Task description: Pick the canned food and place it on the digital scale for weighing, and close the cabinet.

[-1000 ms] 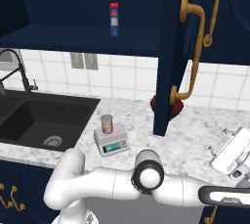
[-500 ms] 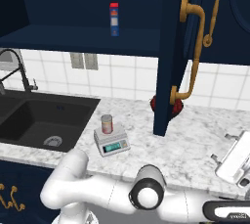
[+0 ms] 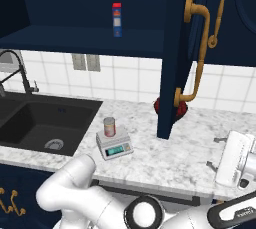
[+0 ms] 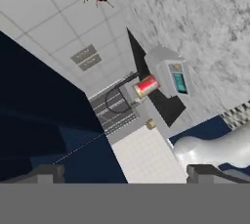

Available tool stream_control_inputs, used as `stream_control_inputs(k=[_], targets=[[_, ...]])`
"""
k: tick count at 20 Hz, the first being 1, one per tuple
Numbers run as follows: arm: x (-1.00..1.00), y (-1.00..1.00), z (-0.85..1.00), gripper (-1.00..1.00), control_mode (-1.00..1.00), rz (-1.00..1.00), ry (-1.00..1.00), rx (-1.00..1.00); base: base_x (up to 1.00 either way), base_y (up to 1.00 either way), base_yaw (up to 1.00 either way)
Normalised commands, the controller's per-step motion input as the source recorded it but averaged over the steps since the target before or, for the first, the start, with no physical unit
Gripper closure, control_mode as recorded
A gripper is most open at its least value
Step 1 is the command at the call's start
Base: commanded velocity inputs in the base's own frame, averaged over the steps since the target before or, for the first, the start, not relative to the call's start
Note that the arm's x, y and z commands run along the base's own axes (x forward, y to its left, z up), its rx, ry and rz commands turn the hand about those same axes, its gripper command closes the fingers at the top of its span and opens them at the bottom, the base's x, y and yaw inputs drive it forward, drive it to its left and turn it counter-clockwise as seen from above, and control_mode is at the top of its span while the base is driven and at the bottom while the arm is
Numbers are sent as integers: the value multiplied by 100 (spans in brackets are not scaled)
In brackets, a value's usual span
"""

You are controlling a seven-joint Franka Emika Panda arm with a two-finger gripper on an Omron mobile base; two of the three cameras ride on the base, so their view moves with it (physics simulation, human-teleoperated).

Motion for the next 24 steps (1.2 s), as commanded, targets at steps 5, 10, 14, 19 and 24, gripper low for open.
stream_control_inputs(k=[5,10,14,19,24], targets=[[17,-46,3,-100,-100,7,7,9,0,0,0],[45,-26,27,-100,-100,1,23,2,0,0,0],[46,-25,42,-100,-100,0,28,0,0,0,0],[31,-19,49,-100,-100,0,16,0,0,0,0],[-4,-2,53,-100,-100,0,0,0,0,0,0]])
